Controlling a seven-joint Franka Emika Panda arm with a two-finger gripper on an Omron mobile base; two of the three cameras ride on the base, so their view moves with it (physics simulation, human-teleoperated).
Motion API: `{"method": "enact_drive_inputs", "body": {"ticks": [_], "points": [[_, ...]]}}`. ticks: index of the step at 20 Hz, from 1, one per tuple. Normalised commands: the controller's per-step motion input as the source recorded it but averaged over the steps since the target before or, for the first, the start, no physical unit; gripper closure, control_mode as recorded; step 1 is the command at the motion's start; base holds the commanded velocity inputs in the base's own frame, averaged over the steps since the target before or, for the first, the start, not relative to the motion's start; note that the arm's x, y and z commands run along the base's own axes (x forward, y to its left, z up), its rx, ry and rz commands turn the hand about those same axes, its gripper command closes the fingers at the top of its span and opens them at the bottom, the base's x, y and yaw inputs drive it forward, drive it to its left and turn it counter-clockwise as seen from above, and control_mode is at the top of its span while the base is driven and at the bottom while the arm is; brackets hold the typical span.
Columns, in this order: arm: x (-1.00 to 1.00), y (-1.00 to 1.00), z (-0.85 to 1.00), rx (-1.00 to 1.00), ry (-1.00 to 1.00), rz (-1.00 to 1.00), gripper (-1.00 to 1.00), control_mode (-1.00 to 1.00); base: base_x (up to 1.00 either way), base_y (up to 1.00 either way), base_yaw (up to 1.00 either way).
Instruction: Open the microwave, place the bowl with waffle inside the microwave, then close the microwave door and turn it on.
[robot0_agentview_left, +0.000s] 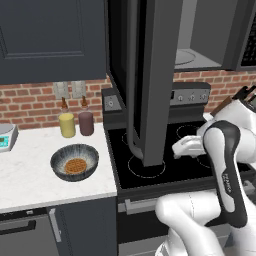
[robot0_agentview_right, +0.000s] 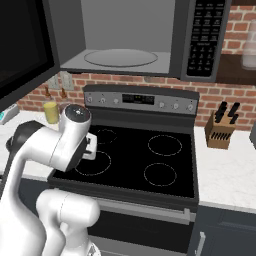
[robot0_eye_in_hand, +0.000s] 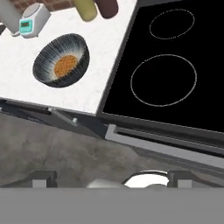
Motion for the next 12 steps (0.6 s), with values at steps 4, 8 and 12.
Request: {"method": "enact_drive_inputs", "body": {"ticks": [4, 8, 12], "points": [[0.43, -0.09, -0.25, 0.09, 0.12, -0.25, -1.0, -1.0, 0.0, 0.0, 0.0], [0.33, 0.02, -0.19, 0.07, 0.01, -0.15, -1.0, -1.0, 0.0, 0.0, 0.0], [0.12, 0.13, -0.29, 0.02, 0.0, -0.14, -1.0, -1.0, 0.0, 0.0, 0.0]]}}
